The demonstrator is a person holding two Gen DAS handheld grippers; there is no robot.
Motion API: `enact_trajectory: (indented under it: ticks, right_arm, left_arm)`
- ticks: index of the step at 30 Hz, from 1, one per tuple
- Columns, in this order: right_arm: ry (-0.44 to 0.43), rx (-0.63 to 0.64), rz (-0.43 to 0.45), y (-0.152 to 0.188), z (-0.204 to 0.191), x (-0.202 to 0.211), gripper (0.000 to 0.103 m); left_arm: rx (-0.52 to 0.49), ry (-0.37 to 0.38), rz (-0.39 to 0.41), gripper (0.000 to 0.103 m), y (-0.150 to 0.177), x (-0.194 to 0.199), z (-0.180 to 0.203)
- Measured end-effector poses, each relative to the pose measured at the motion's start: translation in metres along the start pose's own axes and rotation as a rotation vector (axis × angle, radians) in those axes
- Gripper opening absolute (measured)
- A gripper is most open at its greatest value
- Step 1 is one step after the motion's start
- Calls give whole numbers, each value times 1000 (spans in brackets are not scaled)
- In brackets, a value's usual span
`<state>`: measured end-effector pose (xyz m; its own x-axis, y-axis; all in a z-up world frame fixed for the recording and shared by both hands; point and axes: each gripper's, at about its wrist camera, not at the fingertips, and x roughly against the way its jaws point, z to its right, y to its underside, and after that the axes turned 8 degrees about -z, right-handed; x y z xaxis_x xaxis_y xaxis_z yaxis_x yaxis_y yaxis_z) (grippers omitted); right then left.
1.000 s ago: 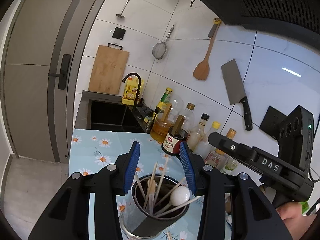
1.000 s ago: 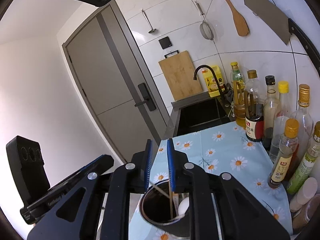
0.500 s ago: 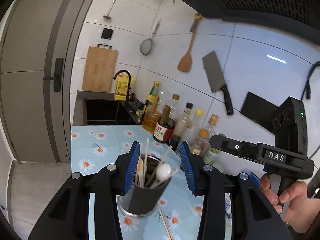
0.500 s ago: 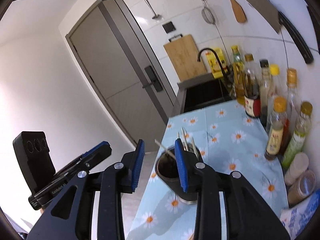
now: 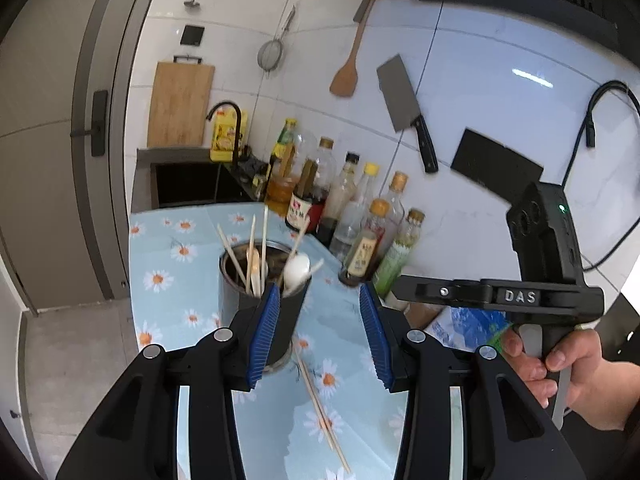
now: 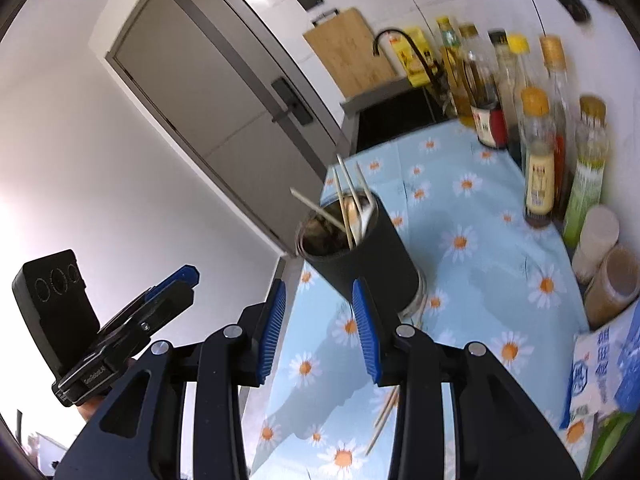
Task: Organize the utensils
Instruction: 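Withdraw both open grippers from the cup back over the table, then lower the right gripper onto a chopstick beside the cup base and close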
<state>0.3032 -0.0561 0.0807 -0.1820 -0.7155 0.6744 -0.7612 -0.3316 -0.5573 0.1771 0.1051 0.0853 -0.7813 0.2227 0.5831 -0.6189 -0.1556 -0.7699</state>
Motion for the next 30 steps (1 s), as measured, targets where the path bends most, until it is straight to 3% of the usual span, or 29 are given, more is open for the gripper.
enact_trajectory:
  ticks: [6,15,22,30]
  right_arm:
    - [22,-50,-99,13,10,-17,36]
    - [85,-243,-367,28,52,-73,36]
    - [152,-345,-502,37,80,-119,36]
    - [232,-371,-578,39,94,-158,21]
  left_arm:
    - [15,1,-77,41,22,-6,0]
    - [90,3,-176,40,65,-21,-12]
    - [162,18,-236,41,96,-40,-29]
    - [215,35,-290,40,123,-56,-42]
